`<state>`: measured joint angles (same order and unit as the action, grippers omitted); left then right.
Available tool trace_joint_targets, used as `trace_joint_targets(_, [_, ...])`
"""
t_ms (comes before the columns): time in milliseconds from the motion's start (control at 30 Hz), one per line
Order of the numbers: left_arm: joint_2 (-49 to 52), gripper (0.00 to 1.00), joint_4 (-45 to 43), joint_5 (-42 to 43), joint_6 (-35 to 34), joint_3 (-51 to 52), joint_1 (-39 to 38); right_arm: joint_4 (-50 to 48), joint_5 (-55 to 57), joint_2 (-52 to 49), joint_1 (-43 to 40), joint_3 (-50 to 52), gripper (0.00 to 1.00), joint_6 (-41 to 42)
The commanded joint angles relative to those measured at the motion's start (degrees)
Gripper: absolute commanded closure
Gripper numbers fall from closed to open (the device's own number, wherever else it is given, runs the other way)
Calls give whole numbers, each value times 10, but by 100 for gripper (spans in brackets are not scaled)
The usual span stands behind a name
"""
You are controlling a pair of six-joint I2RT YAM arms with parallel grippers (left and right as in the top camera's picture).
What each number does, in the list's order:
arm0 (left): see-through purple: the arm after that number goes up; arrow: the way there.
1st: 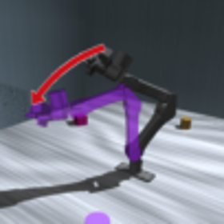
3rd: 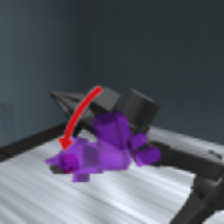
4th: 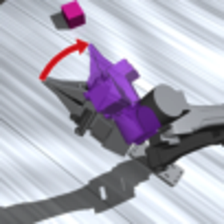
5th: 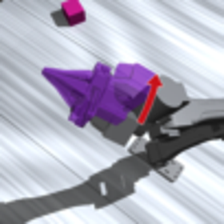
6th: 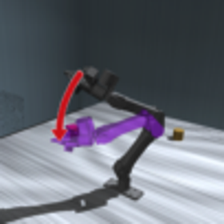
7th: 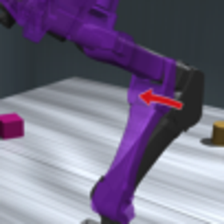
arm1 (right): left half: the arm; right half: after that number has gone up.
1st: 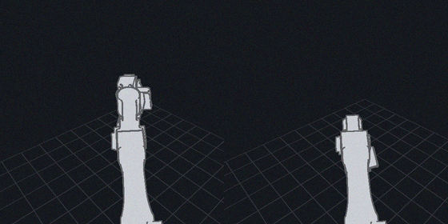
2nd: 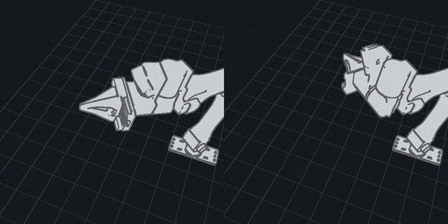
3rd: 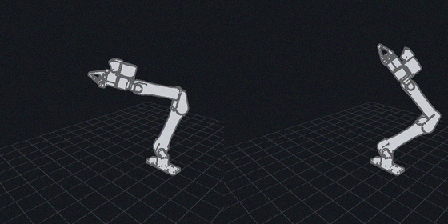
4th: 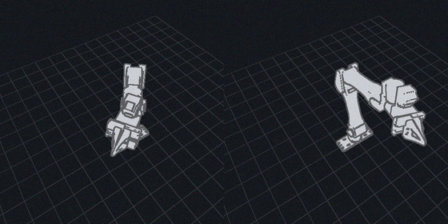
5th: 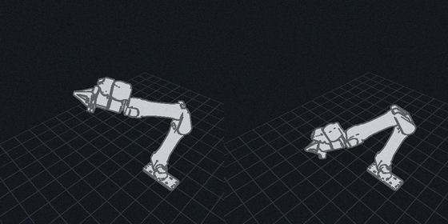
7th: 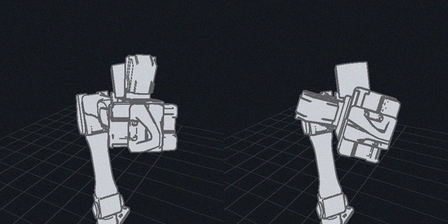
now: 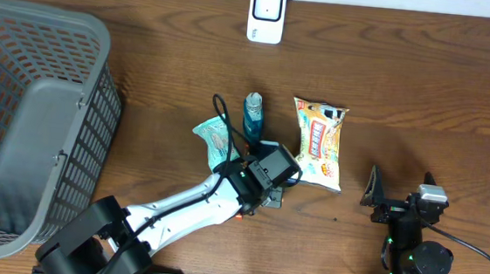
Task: Scan the item barcode
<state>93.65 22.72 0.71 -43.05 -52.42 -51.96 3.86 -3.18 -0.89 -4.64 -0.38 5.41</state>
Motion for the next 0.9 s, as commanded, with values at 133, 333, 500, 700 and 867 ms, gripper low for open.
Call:
trace_joint_targets(133, [7, 12, -9, -19, -12, 7, -1, 2, 1, 2, -2, 1, 1, -3])
trace_joint_targets(333, [-33, 2, 51, -90, -7, -10, 7, 2, 1, 2, -2, 1, 1, -3])
trace_joint_targets(500, [-133, 1, 116, -113, 9, -35, 36, 2, 1, 2, -2, 1, 1, -3])
trace_joint_targets(700, [-281, 1, 119, -120, 125, -46, 122, 2, 0, 2, -2, 1, 1, -3])
trace_joint_targets(867, [-352, 1, 80, -122, 222, -77, 240, 2, 1, 2, -2, 1, 1, -3])
